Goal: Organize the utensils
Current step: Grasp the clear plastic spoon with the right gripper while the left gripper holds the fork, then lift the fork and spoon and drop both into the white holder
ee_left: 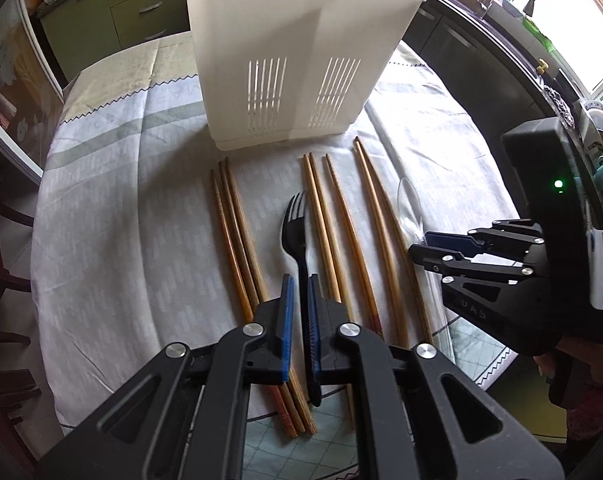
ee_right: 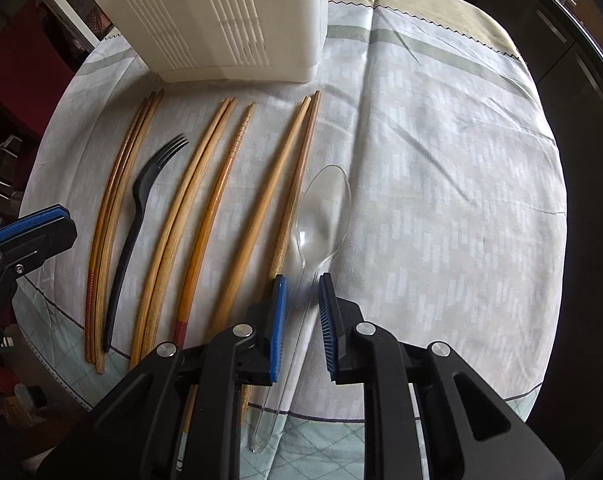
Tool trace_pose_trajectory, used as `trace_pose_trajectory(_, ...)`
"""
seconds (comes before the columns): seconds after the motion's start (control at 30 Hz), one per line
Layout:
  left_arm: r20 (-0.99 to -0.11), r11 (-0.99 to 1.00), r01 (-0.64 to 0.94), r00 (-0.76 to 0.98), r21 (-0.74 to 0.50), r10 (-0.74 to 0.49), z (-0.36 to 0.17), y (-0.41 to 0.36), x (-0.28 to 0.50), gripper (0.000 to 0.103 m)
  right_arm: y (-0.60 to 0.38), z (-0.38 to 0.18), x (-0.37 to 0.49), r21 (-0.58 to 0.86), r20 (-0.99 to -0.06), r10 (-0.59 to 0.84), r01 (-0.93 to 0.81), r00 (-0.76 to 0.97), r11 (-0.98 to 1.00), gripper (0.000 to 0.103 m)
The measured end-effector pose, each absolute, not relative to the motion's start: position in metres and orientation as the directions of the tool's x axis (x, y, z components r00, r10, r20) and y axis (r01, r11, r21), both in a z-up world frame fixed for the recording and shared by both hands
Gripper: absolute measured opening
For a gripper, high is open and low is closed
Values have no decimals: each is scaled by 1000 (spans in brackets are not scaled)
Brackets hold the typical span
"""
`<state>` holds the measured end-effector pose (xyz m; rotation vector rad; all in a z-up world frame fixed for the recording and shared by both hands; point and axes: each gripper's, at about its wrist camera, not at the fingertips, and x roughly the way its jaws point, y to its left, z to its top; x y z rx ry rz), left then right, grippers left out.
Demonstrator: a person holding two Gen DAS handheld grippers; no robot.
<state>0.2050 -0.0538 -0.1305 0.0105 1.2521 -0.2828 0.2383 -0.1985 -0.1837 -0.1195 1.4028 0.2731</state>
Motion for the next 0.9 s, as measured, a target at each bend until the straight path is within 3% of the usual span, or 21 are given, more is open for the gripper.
trace_pose_trajectory(0.13, -952, 967, 209, 237, -142, -192, -146, -58, 213, 7, -188, -185, 237, 51, -982, 100, -283, 161, 958, 9)
trace_pose_trajectory(0.9, -980, 973, 218, 163, -75, -112, -184, -104, 248, 11, -257, -149, 221, 154, -954, 206, -237, 216, 959, 9)
